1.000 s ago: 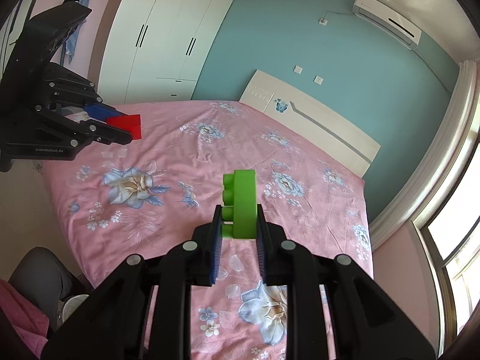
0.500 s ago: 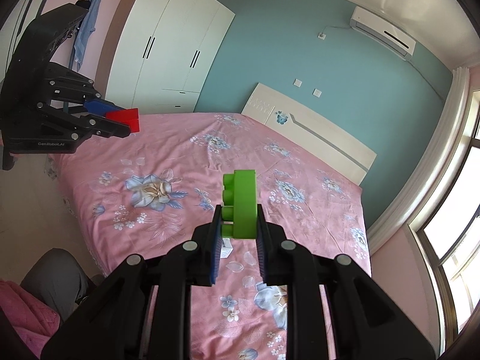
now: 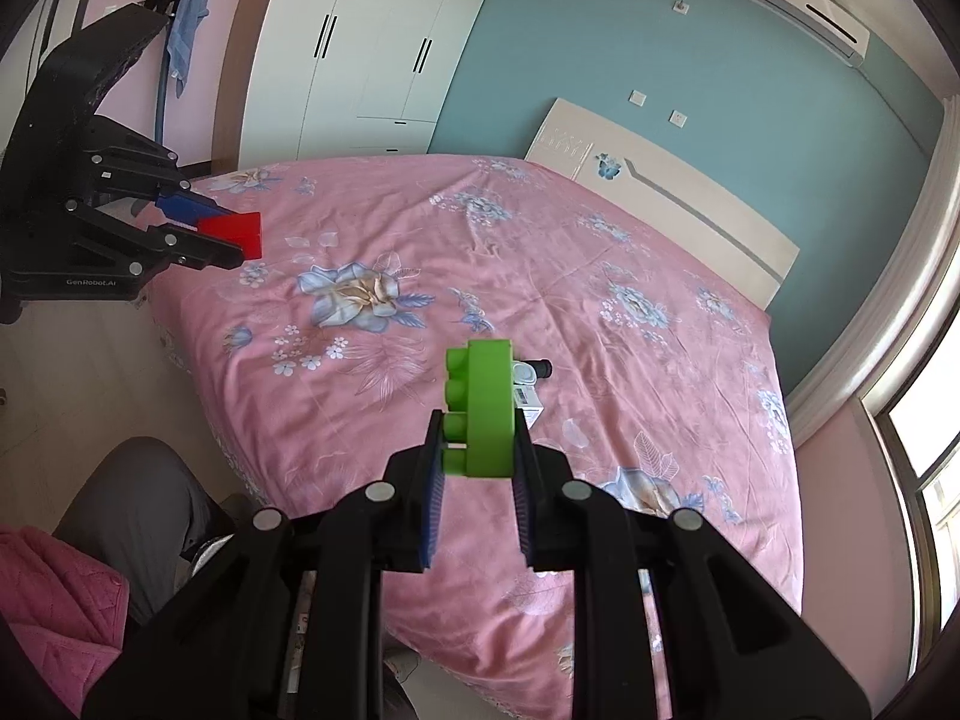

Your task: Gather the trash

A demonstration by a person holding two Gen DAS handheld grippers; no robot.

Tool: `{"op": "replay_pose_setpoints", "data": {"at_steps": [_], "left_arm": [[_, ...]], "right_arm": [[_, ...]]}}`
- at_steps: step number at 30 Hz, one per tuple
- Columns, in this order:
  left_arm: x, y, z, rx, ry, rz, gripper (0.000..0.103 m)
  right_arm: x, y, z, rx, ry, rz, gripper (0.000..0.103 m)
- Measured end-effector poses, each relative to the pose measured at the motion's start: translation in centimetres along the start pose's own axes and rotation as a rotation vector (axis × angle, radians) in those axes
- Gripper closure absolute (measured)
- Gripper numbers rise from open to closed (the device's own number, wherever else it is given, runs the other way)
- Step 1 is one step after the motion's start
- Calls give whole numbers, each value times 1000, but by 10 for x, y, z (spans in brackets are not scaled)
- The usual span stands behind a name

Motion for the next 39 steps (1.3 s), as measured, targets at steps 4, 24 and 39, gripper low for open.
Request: {"op": "replay_pose_setpoints", "data": {"at_steps": [4, 24, 39], "left_arm": [[-4, 34, -19, 64, 21, 14, 81], [-47, 179, -92, 337, 156, 93, 81], [-90, 275, -128, 528, 245, 171, 81]], "right_arm": [[19, 21, -19, 42, -45, -5, 82], [118, 141, -101, 263, -292, -52, 82], [174, 241, -130, 445, -418, -128, 82]]}}
Point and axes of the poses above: each gripper's, at about its wrist camera, not at the fingertips, and z roughly against the way its jaws point, x to its left, y to its underside, the point moved 6 cm from there along -z, roughly the way its jaws point, and after that the axes turned 14 degrees about -x, right-handed, at the moved point
